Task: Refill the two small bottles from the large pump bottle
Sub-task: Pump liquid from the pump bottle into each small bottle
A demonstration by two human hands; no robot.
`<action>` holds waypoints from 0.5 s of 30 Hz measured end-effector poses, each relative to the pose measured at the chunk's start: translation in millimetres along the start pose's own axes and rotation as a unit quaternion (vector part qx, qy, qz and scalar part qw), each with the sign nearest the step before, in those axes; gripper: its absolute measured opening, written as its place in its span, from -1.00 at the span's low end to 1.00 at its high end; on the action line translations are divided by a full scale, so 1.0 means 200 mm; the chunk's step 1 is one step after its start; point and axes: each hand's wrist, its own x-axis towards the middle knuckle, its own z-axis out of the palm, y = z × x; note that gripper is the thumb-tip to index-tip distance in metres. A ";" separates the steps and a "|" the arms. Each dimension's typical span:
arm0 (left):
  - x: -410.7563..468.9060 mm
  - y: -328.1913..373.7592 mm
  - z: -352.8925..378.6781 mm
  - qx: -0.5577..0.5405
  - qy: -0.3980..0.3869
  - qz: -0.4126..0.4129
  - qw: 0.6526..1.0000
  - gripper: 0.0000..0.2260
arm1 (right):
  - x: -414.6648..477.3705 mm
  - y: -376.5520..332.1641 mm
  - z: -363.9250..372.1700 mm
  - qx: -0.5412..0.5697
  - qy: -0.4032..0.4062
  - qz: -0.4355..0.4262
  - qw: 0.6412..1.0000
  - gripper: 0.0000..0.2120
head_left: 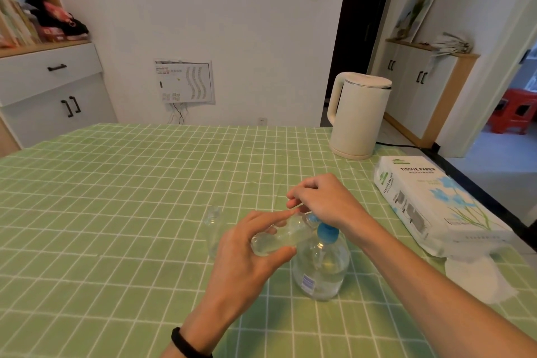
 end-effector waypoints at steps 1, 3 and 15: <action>0.00 0.00 0.00 -0.003 0.001 -0.001 1.000 -0.49 | 0.00 0.01 0.00 0.003 0.002 0.002 1.000 -0.82; 0.00 -0.01 0.01 -0.003 0.001 -0.004 1.000 -0.48 | 0.01 0.02 0.01 0.009 0.001 0.012 1.000 -0.81; -0.02 0.02 0.01 0.002 0.000 -0.007 1.000 -0.47 | -0.01 0.01 0.01 -0.003 -0.006 0.019 1.000 -0.81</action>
